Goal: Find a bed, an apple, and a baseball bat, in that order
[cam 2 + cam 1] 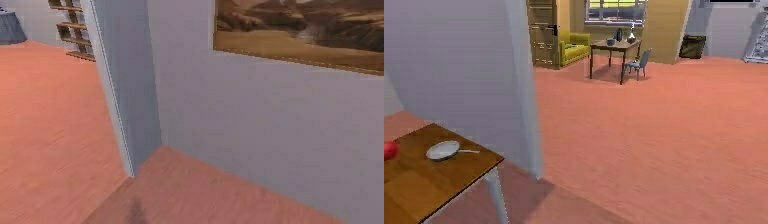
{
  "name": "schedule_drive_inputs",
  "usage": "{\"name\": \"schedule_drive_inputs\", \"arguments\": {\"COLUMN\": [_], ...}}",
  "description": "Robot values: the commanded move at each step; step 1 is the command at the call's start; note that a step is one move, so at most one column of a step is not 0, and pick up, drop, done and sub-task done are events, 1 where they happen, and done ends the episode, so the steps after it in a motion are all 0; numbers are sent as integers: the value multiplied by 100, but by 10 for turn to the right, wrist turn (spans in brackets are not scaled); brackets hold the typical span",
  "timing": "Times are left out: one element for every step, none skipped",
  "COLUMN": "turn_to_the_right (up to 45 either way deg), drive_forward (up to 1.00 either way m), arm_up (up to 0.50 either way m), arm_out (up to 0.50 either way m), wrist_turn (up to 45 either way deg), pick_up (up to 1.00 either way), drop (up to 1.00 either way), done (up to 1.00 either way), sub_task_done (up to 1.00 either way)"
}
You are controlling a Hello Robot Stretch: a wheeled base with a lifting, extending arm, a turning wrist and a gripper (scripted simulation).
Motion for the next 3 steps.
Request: {"name": "schedule_drive_inputs", "arguments": {"turn_to_the_right": [90,0,-60], "drive_forward": [0,85,0], "arm_up": [0,0,0], "arm_out": [0,0,0], "wrist_turn": [0,0,0], "pick_up": [0,0,0], "drop": [0,0,0], "done": [0,0,0], "sub_task_done": [0,0,0]}}
